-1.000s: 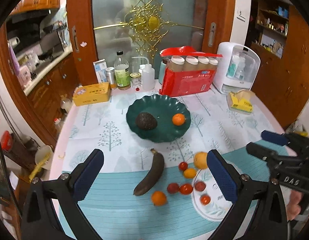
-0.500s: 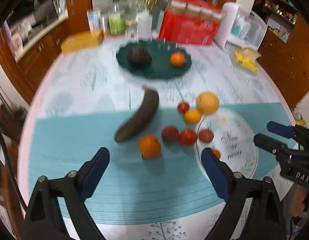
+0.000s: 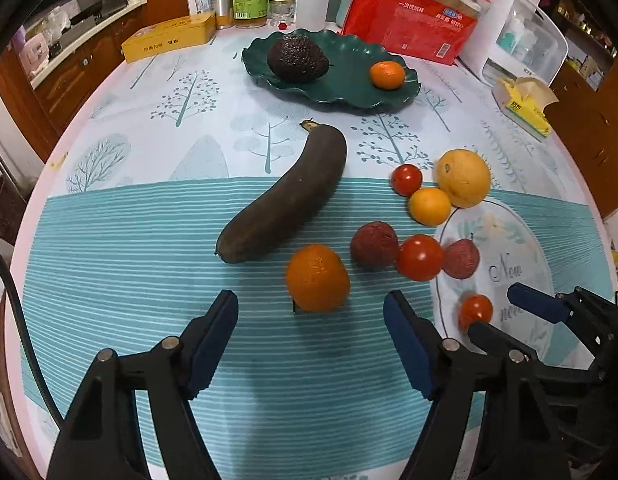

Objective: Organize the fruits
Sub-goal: 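Move both tools back toward the remaining fruit, then grasp the small orange with the left tool while the right tool grasps a red tomato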

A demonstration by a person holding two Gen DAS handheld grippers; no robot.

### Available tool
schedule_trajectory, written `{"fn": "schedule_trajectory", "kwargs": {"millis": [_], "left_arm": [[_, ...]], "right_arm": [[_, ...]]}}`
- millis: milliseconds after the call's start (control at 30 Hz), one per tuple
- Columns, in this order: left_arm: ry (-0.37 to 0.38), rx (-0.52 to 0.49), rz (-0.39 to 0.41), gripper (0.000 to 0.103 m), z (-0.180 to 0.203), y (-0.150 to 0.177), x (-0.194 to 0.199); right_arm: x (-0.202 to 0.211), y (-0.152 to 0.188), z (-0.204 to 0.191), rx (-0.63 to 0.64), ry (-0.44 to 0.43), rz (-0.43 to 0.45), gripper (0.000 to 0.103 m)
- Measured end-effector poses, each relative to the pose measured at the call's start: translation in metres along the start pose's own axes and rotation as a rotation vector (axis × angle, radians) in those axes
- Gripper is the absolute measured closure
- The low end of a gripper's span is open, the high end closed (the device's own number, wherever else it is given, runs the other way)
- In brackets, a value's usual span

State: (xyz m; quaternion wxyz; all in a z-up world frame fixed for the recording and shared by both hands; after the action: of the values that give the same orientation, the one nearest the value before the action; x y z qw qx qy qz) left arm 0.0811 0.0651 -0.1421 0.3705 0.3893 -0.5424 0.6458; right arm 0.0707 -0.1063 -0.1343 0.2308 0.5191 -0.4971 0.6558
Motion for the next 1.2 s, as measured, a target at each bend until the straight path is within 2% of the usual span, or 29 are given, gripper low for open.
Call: {"fn": "schedule_trajectory", "kwargs": {"millis": [300,467,600,1033,1067,1100,1200], "left_arm": [[-0.015,-0.004,-0.013,0.04,0.0,-0.005,-0.011],[0.013,0.04,-0.03,0.046,-0.008,-0.003,-0.019],[0.055,0.073,-0.041,0.054,-0.013,0.0,-0.022],[0.065,0.097,-0.047,0.054,-0.01,-0.008,-0.031],[0.068,0.097,-0.044,0.056,-0.009,-0.009,-0.032],[0.074,0.097,-0.042,0.068,-0.009,-0.01,-0.032],[0.087,0.102,-0.047,0.068,-0.008,-0.009,-0.032]], "right_arm": [[-0.01,0.0,0.001,0.005,0.003,-0.008,0.064],[-0.014,-0.003,-0.003,0.018,-0.002,-0.005,0.073],[-0.014,-0.003,-0.003,0.015,0.001,0.004,0.073],[-0.019,-0.008,-0.001,0.006,-0.001,-0.015,0.073],[-0.021,-0.009,-0.001,0.003,-0.002,-0.02,0.073],[-0.022,-0.008,0.0,0.001,-0.004,-0.025,0.073],[-0.023,-0.007,0.0,-0.002,-0.007,-0.022,0.073]]}}
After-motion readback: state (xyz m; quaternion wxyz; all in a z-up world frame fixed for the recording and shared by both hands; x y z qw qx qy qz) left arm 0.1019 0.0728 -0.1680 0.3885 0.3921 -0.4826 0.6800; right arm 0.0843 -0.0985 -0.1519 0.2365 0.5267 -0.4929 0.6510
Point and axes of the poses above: each gripper's, at about its wrist camera, not at the fingertips, and x roughly against the way its jaws point, z to its right, y to its underside, the point moved 1 cm from there along -x, roughly the way its jaws point, and after that the axes turned 1 degree about x, right-handed, at the moved point
